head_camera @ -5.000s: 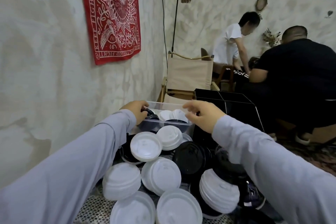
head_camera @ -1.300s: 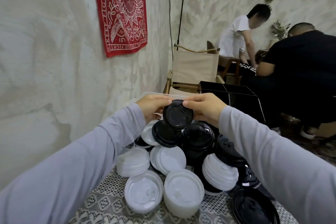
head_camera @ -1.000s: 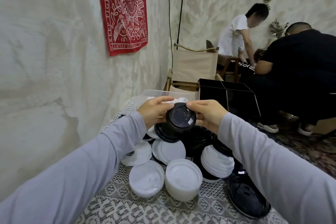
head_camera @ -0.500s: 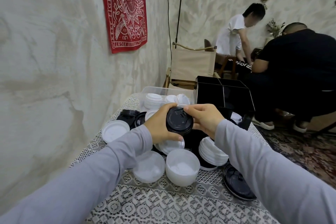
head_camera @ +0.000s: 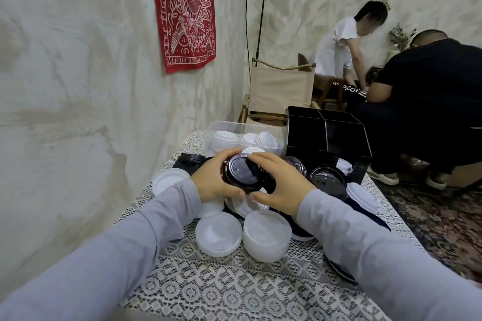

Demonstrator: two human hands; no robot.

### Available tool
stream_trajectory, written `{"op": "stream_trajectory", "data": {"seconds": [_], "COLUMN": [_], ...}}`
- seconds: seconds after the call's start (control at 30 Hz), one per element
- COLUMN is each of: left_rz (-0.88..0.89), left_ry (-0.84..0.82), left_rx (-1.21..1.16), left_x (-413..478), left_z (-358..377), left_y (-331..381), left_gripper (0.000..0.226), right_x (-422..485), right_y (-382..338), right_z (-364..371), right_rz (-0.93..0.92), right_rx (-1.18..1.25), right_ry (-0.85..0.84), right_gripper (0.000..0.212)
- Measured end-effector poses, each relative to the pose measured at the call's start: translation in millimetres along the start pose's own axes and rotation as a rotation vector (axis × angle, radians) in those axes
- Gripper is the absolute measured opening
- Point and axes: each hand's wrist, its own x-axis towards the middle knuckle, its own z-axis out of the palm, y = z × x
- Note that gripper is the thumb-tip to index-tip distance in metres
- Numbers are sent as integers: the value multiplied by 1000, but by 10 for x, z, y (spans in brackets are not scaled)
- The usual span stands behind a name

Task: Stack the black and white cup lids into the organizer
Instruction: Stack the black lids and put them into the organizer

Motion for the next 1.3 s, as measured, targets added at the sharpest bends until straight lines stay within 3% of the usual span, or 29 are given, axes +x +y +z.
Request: {"op": "stream_trajectory", "data": {"seconds": [0.17,0.27,0.53,0.77,0.87,1.07,1.23,1.3], "left_rz": [-47,-89,-200,-302,-308,-135,9,26], "left_ry": [28,82,118,191,194,134,-16,0], "left_rx": [-329,-440,-450,-574,-481,-88,267,341], "left_x": [-51,-105,-158,-155,-151,-213,-365,-392], "left_z": [21,71,157,199,210,228,314,405], "left_y": [-95,-67,-84,-7,-3,27,51,57], "left_gripper": [91,74,68,55,48,53,101,106], "right_x": [-75,-141,-305,-425,-453,-498,-561,-584], "right_y": [44,3,-5,32,68,63,29,-11], "right_z": [59,94,201,267,278,188,139,134], "right_rz": [10,26,11,-132,-215,-316,-275,-263], "right_rx": [-150,-176,-170,-311,-368,-520,-513,-512], "right_ry": [93,195,316,364,403,434,428,415], "right_gripper": [72,70,62,51,31,25,31,33]}}
